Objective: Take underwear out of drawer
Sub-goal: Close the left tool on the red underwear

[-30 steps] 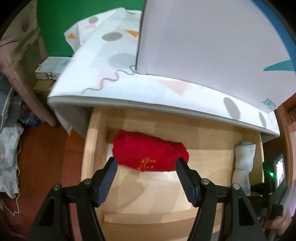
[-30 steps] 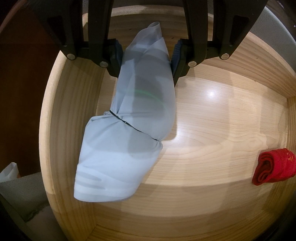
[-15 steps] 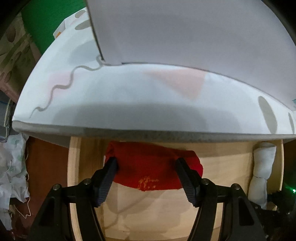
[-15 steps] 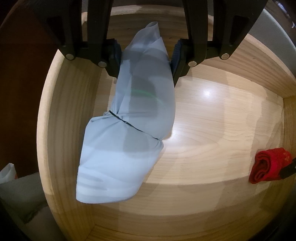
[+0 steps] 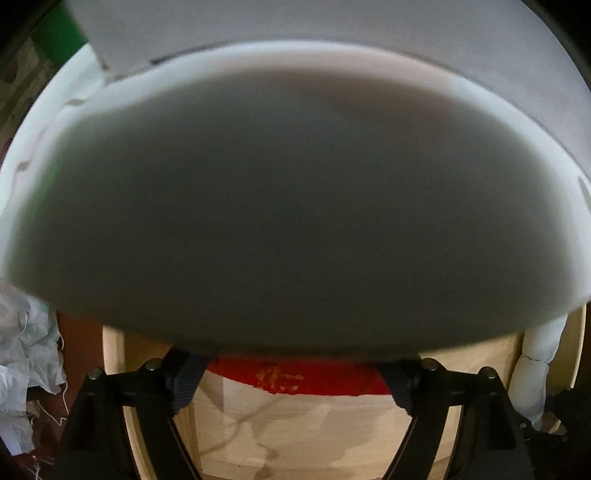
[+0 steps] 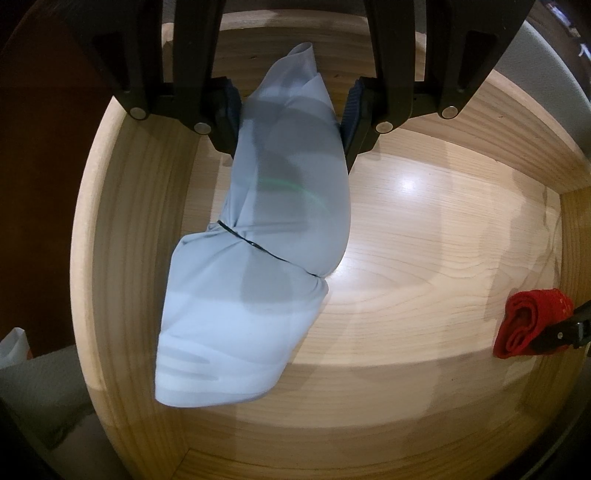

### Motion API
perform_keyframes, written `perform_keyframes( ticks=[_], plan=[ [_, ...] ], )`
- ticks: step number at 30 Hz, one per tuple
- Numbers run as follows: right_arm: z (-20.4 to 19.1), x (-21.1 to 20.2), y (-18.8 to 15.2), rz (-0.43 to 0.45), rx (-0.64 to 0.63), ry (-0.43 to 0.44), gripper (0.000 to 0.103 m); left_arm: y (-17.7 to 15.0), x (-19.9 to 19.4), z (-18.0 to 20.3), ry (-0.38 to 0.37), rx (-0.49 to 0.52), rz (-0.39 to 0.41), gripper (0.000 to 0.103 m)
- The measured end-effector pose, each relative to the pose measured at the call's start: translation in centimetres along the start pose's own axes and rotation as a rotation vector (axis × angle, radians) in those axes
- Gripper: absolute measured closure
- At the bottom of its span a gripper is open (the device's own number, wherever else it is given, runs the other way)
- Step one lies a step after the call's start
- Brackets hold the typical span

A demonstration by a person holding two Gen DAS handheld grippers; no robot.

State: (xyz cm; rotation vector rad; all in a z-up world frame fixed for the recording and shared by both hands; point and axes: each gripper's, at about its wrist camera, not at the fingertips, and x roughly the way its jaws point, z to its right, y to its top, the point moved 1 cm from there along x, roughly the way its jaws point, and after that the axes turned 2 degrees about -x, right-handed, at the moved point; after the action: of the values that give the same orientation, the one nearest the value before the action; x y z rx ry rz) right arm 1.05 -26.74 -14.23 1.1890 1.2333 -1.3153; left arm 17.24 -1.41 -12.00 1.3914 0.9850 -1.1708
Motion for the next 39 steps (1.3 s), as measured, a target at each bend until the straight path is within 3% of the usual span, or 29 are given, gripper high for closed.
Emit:
perform_keyframes(
  ticks=[10,24,27,29,32,34,39],
  plan=[
    [0.7,0.0,0.2,0.002,0.003,0.003,0.06,-0.3,0.8,0.2,0.009,0.029,-0.047,0.016],
    [1.0,-0.2,0.3,0.006,0.012,0.011,0.06,-1.3,0.7,0.4,0.014,0.109,-0.174,0.018],
    [1.1,-0.3,0.3,0.006,0.012,0.011,0.06,-1.2,0.5,0.5,0.025,0.119,-0.177,0.026],
    [1.1,-0.3,0.3,0.006,0.011,0.011,0.06,-1.0,0.1,0.1,0.04,0.103,-0.166,0.045],
    [1.1,-0.2,0.4,0.006,0.01,0.011,0.06,-1.3,-0.3,-0.5,0.004,0.074,-0.166,0.052],
    [1.1,-0.2,0.4,0.006,0.01,0.011,0.06,-2.9,-0.7,-2.9,-0.001,0.075,-0.157,0.055],
    [1.2,-0.3,0.3,0.008,0.011,0.013,0.06,-3.9,-0.8,-1.8,-0.007,0.078,-0.148,0.06]
  ],
)
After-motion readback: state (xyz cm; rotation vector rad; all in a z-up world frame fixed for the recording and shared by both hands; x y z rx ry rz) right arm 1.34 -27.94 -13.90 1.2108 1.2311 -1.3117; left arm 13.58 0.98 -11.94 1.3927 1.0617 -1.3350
